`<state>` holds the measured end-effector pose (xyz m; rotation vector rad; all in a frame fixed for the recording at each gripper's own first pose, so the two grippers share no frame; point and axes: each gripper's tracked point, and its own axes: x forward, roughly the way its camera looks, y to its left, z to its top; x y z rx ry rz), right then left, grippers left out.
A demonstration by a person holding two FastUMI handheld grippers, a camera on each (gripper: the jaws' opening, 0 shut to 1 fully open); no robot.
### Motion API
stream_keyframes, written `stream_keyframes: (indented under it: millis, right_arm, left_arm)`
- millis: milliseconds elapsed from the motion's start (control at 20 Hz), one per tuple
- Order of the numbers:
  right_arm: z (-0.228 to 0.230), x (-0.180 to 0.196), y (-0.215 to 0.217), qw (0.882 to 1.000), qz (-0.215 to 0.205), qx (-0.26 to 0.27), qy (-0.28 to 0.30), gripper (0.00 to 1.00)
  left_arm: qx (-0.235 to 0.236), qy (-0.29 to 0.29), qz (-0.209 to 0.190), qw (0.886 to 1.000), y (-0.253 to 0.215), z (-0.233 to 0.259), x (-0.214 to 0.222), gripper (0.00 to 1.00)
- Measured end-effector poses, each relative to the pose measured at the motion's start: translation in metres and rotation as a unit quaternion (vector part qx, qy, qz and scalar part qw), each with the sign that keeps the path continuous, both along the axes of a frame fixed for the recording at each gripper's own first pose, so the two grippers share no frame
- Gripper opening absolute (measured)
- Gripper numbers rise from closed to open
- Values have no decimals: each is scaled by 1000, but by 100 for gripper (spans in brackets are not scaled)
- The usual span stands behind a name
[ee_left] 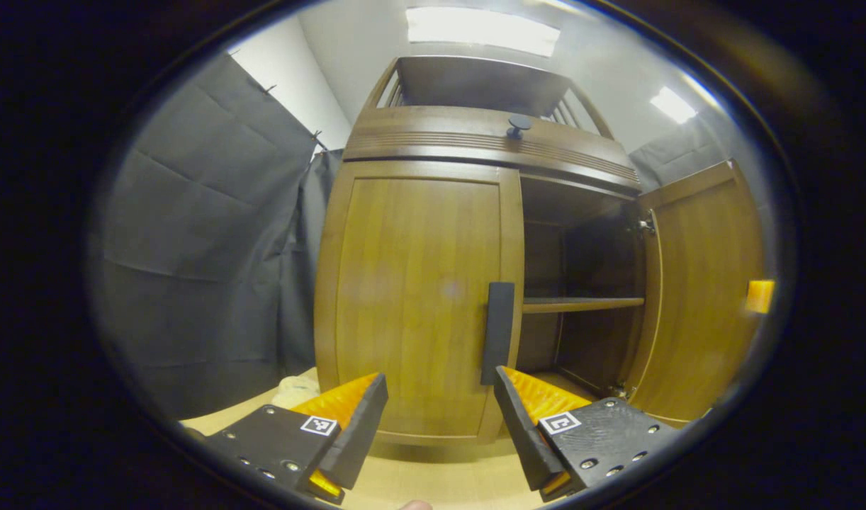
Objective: Open the right door of the double-door shoe cabinet with the right hand, and open the left door with the left hand.
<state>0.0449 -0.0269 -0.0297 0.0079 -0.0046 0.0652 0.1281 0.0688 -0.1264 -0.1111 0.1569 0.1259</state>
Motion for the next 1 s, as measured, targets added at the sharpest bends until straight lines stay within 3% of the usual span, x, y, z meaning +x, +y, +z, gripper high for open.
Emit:
stream_keyframes:
  millis: [150, 200, 300, 350, 450, 500, 950, 1000]
  right_arm:
    - [-4, 1, 2, 1000, -2, -7, -5, 94]
    - [-5, 4, 2, 1000, -6, -10, -6, 94]
    - [-11, 13, 3, 1000, -19, -16, -2, 94]
    - [-14, 14, 2, 1000, -22, -19, 3, 94]
    - [-16, 19, 5, 999, -24, -25, 10, 94]
    - [-16, 21, 6, 999, -23, -29, 11, 95]
    - [-25, 31, 11, 999, -26, -42, 18, 95]
    - [-26, 30, 12, 999, -27, -43, 18, 94]
  left_arm:
    - [-6, -14, -23, 1000, -8, 4, 10, 81]
    - [-10, -22, -32, 999, -12, 6, 15, 87]
    - [-15, -33, -46, 998, -19, 8, 22, 87]
    - [-13, -35, -50, 998, -20, 9, 25, 93]
    - [-6, -35, -47, 998, -18, 6, 30, 87]
    - [-4, -32, -46, 998, -18, 5, 32, 93]
    - [17, -4, -45, 999, -15, -8, 38, 93]
    - [15, -3, -50, 999, -17, -9, 40, 87]
